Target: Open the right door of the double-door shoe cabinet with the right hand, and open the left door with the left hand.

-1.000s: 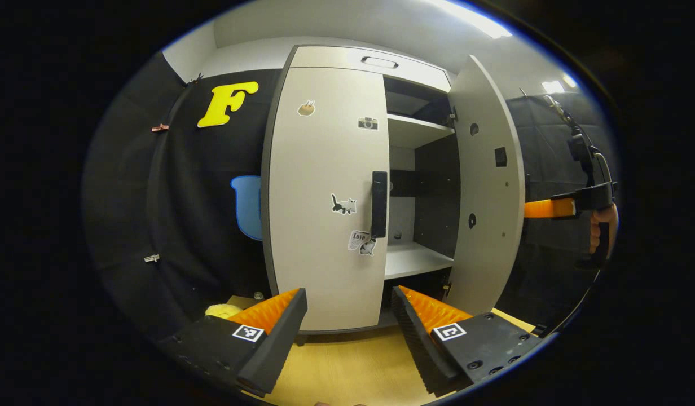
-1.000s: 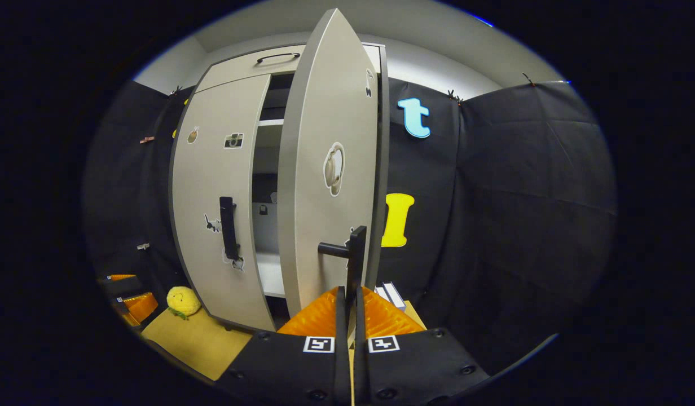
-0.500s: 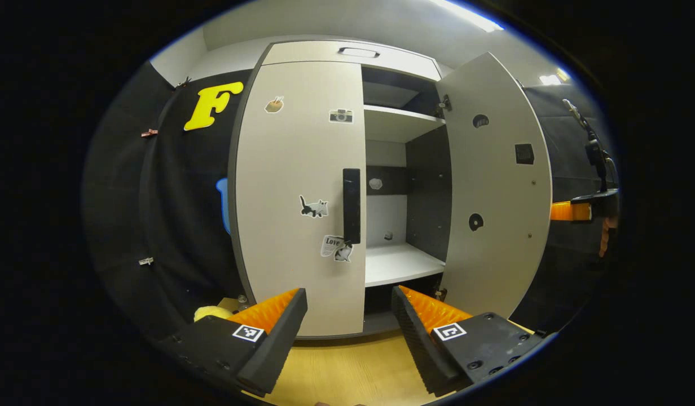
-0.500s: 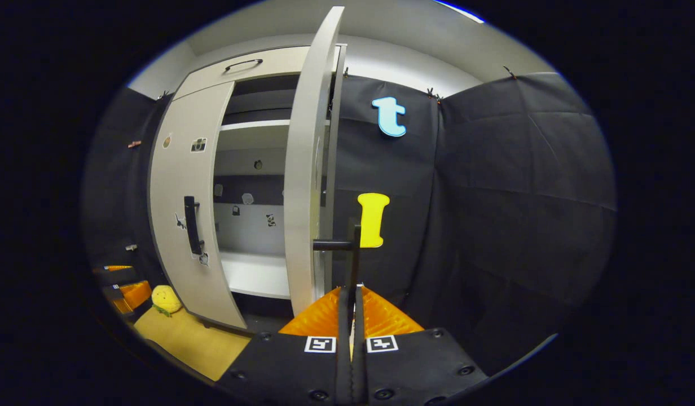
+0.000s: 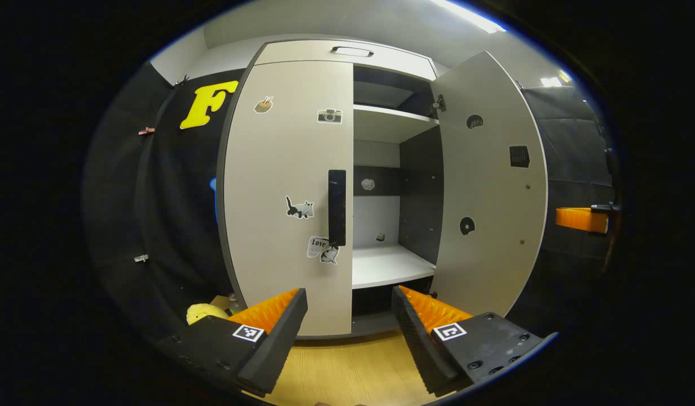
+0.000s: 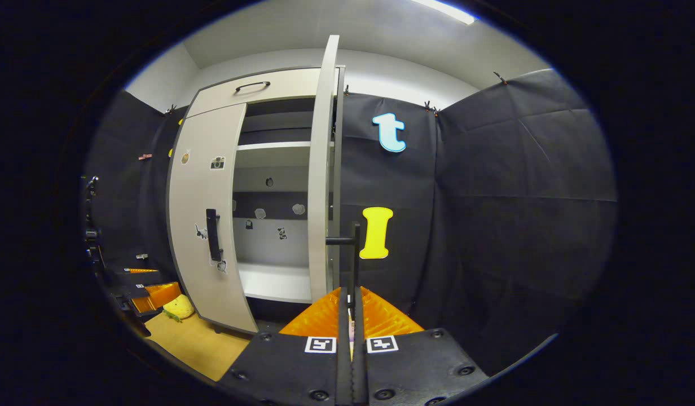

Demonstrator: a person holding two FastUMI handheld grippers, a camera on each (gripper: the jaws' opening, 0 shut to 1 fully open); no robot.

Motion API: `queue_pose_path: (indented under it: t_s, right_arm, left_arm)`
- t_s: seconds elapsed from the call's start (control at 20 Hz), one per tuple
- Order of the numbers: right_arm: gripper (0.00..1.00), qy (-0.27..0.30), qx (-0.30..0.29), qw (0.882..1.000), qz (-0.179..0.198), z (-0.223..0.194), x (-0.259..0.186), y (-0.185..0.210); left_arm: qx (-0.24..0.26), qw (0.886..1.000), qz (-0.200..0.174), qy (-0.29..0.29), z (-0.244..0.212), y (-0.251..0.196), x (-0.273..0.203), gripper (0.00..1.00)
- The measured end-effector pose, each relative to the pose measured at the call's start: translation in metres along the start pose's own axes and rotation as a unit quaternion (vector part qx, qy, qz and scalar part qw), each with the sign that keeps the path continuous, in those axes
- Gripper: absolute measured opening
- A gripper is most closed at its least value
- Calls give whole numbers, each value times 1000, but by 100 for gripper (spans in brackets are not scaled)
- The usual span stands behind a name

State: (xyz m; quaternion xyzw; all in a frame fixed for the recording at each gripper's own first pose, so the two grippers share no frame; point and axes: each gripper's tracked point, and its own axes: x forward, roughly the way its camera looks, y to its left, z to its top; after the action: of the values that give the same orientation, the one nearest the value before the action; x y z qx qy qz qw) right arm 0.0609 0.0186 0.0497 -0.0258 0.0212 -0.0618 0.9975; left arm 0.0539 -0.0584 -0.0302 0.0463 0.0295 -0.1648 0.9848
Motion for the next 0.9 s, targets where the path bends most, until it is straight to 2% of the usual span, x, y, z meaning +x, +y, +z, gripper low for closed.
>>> queue_pose_path:
  t_s: [0.1,0.25,0.35,0.4,0.45,0.5,0.55,0.6,0.65,0.7,0.75,0.9]
  right_arm:
    - [5,5,7,1000,3,0,-7,8]
    - [5,6,32,999,27,-2,-23,37]
    - [7,19,38,999,26,-9,-27,46]
    - [14,24,44,998,32,-13,-30,56]
    - [27,27,50,998,34,-14,-28,63]
    - [26,29,58,997,40,-17,-27,73]
    - [40,31,65,996,46,-22,-28,82]
    - [49,34,71,995,55,-26,-27,94]
    - [66,38,73,995,65,-31,-25,107]
    - [76,38,69,995,63,-34,-21,114]
    - [98,37,66,995,67,-38,-20,121]
    - [99,30,57,995,74,-46,-14,135]
  left_arm:
    - [-1,1000,-1,2,-2,4,-2,94]
    - [-2,1000,0,10,-8,12,-5,93]
    - [-13,1000,-1,11,-10,17,-10,93]
    - [-16,1000,-2,10,-10,20,-12,94]
    - [-17,1000,-2,8,-8,23,-15,94]
    - [-14,1000,0,5,-7,28,-17,94]
    - [-11,1000,3,3,-4,32,-18,93]
    - [-8,1000,5,2,-3,35,-19,93]
    - [-7,1000,6,0,0,38,-20,93]
    - [-8,1000,7,-4,3,40,-19,94]
    - [-9,1000,8,-6,6,42,-19,93]
    - [-10,1000,12,-2,11,48,-12,93]
